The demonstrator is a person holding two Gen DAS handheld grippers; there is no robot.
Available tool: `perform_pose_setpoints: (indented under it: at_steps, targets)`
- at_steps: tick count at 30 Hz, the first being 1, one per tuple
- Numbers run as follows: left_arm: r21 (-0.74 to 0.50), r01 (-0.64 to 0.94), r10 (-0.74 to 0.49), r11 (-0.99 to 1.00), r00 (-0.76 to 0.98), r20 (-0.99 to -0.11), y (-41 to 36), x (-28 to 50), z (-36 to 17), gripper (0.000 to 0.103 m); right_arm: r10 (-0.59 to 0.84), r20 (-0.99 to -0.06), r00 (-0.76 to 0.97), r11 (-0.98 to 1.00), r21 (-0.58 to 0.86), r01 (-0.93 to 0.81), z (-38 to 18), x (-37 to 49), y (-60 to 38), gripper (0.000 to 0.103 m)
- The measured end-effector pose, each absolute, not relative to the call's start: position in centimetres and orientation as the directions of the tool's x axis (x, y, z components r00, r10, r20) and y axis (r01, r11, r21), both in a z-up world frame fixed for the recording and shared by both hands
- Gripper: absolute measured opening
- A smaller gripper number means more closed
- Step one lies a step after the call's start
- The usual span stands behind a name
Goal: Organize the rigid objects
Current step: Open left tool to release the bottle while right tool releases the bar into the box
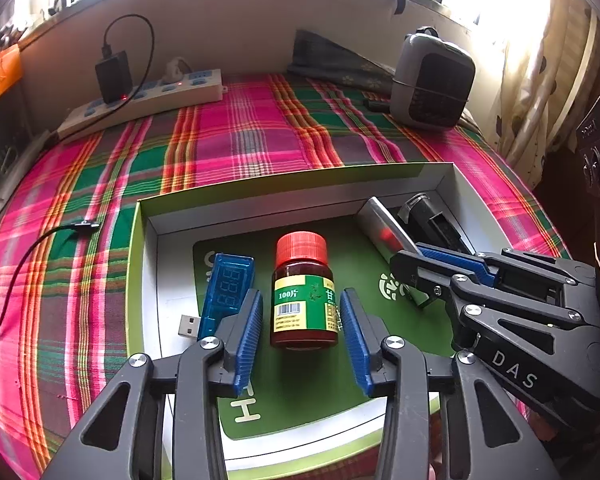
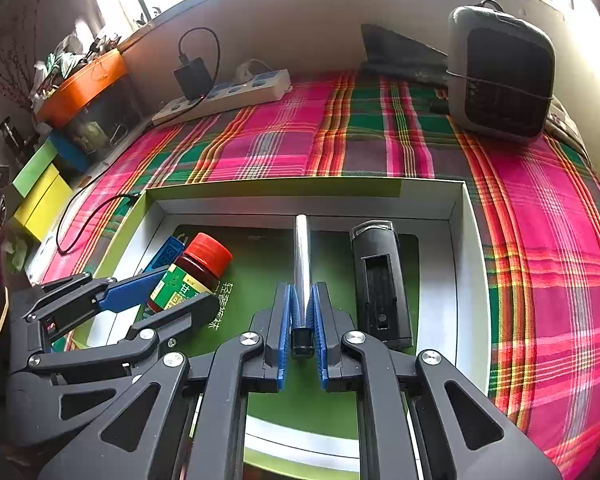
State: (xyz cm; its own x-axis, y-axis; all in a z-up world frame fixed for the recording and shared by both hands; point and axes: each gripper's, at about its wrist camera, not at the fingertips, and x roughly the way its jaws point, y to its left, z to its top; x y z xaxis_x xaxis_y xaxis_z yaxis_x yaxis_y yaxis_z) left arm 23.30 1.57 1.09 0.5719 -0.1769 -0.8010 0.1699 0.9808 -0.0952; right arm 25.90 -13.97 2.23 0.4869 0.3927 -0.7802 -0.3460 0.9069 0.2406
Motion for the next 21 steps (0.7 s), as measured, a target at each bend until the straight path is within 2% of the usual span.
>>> perform_pose_setpoints:
  at_steps: [11,21]
  targets:
    - [-0.1,0.157,-0.174,0.983,0.577,-0.798,1.8,23.1,1.3,0.043,0.382,-0.771,0.51,0.914,0.234,-0.331,2.7,25.7,-14.4,0.03]
    - [-0.097,0.149,-0.167,0.984,0.588,-0.792,1.9,22.3,1.7,0.044,0.356,-0.76,0.544,0.925,0.203,-0.322,3.3,25.0,-14.6,0.032]
